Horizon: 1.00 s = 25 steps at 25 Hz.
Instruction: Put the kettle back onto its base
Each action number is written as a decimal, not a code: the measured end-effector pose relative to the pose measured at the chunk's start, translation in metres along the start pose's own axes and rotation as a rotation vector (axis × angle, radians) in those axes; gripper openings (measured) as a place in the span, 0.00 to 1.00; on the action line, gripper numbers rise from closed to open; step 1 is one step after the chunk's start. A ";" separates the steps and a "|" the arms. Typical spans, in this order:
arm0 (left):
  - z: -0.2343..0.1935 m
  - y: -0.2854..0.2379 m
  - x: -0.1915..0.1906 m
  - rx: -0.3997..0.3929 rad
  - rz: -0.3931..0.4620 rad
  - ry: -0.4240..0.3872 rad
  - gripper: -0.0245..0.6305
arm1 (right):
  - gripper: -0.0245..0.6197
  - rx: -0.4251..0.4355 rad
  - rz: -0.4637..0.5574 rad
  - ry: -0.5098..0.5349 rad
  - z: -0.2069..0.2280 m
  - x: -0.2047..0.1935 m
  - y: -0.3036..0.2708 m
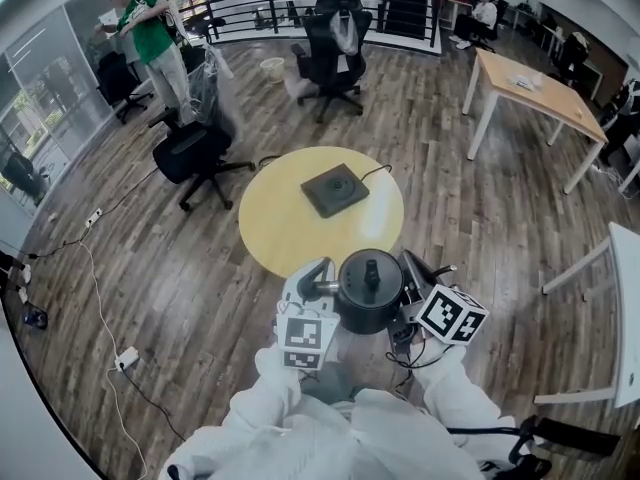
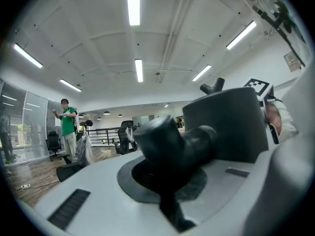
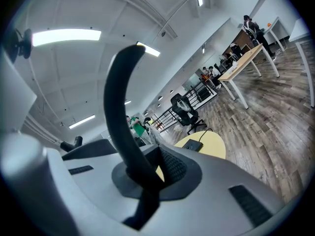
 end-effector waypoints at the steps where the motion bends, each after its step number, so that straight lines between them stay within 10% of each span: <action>1: -0.004 -0.007 -0.002 0.002 0.000 0.000 0.03 | 0.05 0.000 -0.001 -0.001 0.002 0.000 -0.008; 25: -0.176 -0.222 -0.044 -0.001 0.021 0.004 0.03 | 0.05 -0.012 0.018 0.011 0.031 0.015 -0.282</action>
Point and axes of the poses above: the fingertips, and each gripper's own axes: y backward along the fingers, z to its right, x out of its top, the point moved 1 cm from there along y, backward along the fingers, and after that the axes turned 12 degrees about z, right-handed, at the moved point
